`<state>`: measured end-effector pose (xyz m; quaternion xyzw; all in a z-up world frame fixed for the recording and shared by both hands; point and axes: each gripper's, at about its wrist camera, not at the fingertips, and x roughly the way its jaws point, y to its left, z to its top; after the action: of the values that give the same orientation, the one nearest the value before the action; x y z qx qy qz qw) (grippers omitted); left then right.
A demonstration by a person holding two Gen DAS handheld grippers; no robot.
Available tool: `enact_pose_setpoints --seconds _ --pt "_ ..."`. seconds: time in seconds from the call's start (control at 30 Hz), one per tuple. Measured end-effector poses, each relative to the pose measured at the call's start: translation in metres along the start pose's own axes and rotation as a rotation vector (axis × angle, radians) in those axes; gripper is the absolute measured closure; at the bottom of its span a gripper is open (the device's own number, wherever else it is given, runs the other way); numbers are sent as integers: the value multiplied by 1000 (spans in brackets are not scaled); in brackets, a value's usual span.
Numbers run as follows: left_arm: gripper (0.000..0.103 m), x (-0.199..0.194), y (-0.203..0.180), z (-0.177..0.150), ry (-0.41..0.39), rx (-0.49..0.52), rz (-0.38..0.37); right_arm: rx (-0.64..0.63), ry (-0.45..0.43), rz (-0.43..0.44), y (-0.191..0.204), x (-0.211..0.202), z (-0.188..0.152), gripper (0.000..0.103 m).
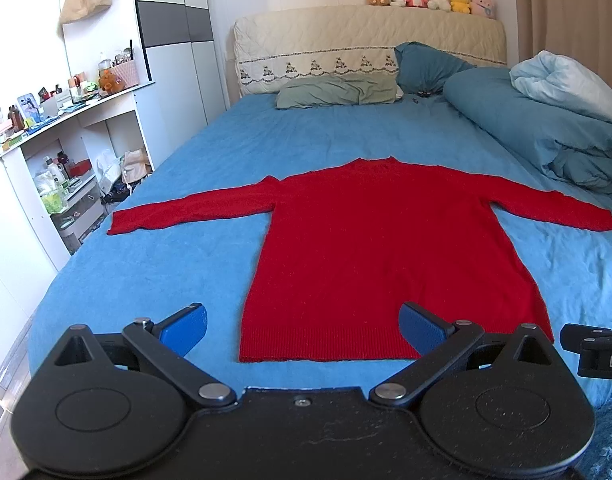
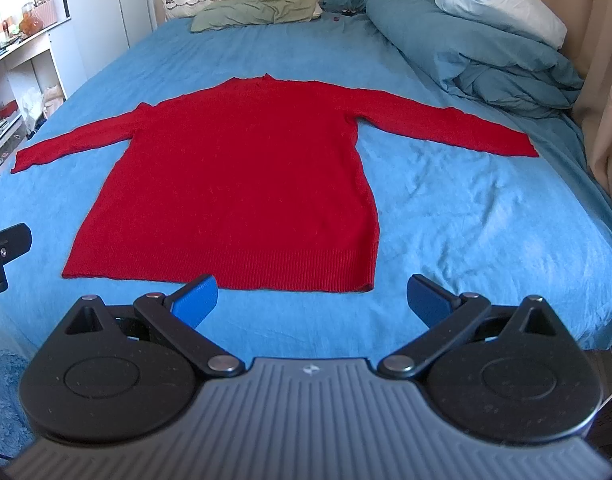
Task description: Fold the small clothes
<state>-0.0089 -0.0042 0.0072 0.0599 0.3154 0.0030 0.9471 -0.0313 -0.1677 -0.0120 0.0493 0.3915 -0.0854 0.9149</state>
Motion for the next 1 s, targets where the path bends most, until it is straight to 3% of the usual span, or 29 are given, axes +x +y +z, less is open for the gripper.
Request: enact_pose_setpoints --seconds 0.37,0.6,0.7,0.8,1.0 --pt "0 -11 -2 6 -27 0 10 10 -29 11 -4 -9 7 0" --pt "0 -15 -17 62 -138 18 -26 125 -149 60 -53 -24 53 0" --pt "0 6 -37 99 -162 40 -80 167 -136 67 -89 -11 80 0" --pt "0 37 -60 130 -176 56 -115 231 -141 22 -130 19 104 0" --pt "0 146 -121 186 -121 86 -211 333 -180 -100 -206 112 133 0"
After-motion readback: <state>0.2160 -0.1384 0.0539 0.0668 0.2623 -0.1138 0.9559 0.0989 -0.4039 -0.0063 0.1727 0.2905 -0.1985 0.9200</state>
